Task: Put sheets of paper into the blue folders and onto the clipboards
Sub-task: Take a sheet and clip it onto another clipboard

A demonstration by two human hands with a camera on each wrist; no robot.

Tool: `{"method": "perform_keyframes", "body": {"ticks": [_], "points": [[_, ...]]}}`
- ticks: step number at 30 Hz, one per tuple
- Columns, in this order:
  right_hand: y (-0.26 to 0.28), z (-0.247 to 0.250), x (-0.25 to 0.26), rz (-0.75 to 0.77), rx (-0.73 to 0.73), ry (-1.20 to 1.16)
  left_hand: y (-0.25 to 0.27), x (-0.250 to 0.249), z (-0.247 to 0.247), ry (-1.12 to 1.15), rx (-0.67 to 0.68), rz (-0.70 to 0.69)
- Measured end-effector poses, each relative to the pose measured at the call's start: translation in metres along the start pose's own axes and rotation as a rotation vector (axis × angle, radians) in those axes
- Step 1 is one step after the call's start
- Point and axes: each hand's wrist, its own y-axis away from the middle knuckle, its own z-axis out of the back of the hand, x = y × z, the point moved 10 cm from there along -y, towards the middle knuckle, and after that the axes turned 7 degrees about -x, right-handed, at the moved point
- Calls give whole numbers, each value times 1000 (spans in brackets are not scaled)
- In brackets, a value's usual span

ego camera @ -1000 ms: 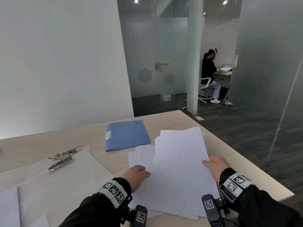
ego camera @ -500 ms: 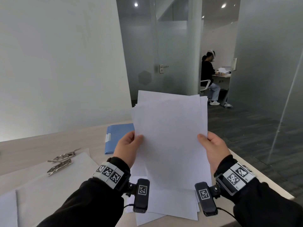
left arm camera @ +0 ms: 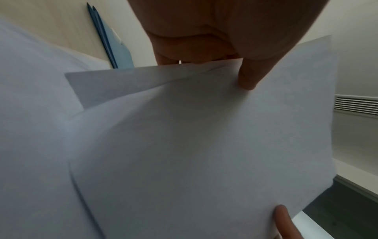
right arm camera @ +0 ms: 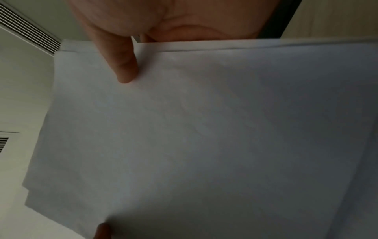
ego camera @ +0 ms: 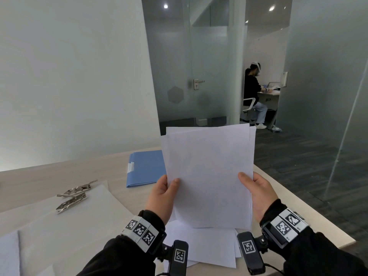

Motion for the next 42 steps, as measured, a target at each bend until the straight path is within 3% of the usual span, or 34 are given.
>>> {"method": "perform_keyframes", "body": {"ticks": [15,25,30,33,36,42], "points": [[3,4,-6,-28,6,-55,12,33,-23,-47,100,189],[7,-6,-6,-32,17,35,10,28,-7,59,40,218],[17,-45,-15,-17,141,260,11,18,32,121,-17,269],[21,-74,-33,-20,207,369,21,26,67,46,-46,373],[22,-102,-61,-65,250,452,29,39,114,-142,-90,465],[23,-150,-106,-155,289,550,43,34,219,-607,-137,424]]}}
